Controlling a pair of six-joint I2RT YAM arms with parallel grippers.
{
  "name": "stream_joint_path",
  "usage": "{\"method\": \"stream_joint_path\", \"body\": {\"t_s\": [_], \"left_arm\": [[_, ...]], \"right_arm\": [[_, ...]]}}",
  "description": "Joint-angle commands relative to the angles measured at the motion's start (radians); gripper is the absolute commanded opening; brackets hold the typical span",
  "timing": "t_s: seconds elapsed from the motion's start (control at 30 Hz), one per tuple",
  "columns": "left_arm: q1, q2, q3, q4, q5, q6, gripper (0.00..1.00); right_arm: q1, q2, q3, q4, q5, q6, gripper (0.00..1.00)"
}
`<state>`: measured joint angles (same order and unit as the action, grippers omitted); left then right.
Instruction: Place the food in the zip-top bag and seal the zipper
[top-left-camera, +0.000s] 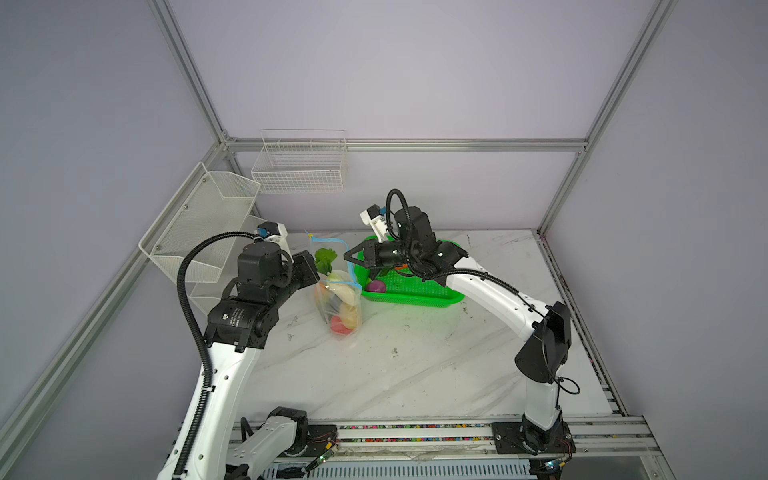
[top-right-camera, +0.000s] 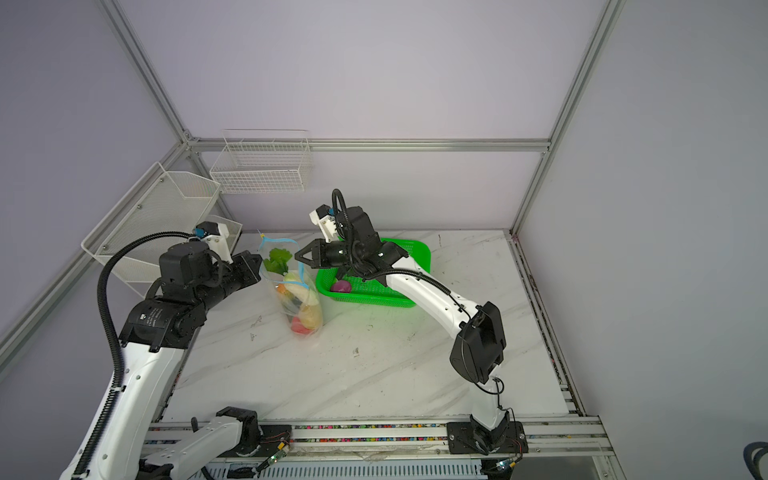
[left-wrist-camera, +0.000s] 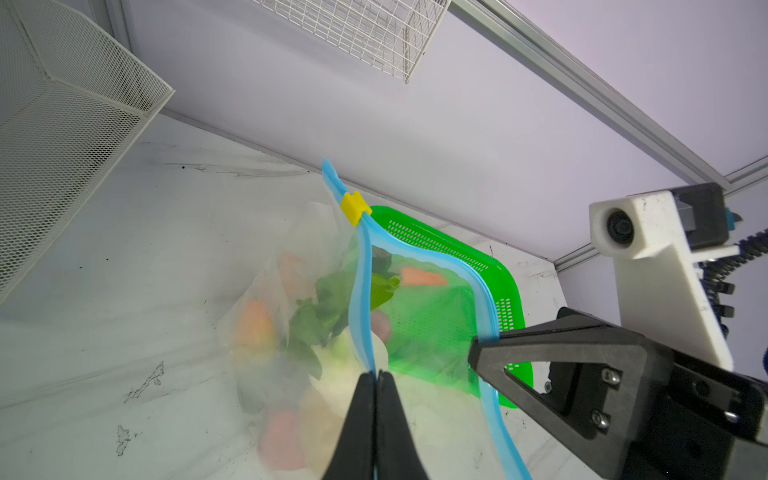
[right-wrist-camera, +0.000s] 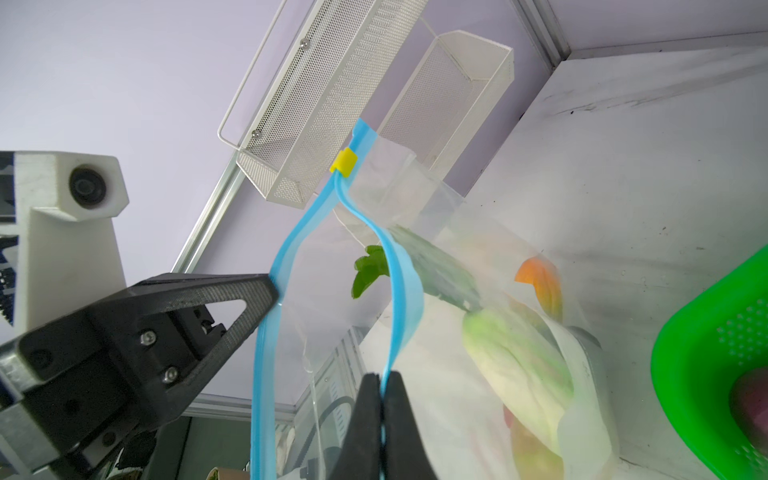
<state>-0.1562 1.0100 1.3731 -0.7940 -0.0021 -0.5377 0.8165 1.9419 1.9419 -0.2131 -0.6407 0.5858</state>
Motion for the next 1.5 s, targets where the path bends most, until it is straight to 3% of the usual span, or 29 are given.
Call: {"method": "stream_joint_path", "body": {"t_s": [0.0, 0.5, 0.9, 1.13, 1.3, 1.47], "left_arm": [[0.011, -0.016, 0.043, 0.034, -0.032, 0.030, 0.00], [0.109, 0.003, 0.055, -0.032, -0.049, 0.062, 0.00], [0.153, 0.035, 0.158, -0.056, -0.045, 0.088, 0.00], [0.153, 0.110, 0.115, 0.002, 0.078, 0.064, 0.00], [0.146, 0.181, 0.036, 0.062, 0.224, 0.021, 0.00], [0.102, 0.225, 0.003, 0.084, 0.247, 0.019, 0.00]], "right_arm": [[0.013, 0.008, 0.037, 0.029, 0.006, -0.004, 0.00], [0.021, 0.042, 0.101, 0.019, 0.006, -0.020, 0.00], [0.053, 0.080, -0.008, 0.239, -0.062, 0.116, 0.00], [0.025, 0.110, -0.165, 0.349, -0.100, 0.142, 0.00], [-0.002, 0.106, -0.255, 0.402, -0.094, 0.164, 0.00], [-0.017, 0.093, -0.302, 0.416, -0.096, 0.167, 0.00]]}}
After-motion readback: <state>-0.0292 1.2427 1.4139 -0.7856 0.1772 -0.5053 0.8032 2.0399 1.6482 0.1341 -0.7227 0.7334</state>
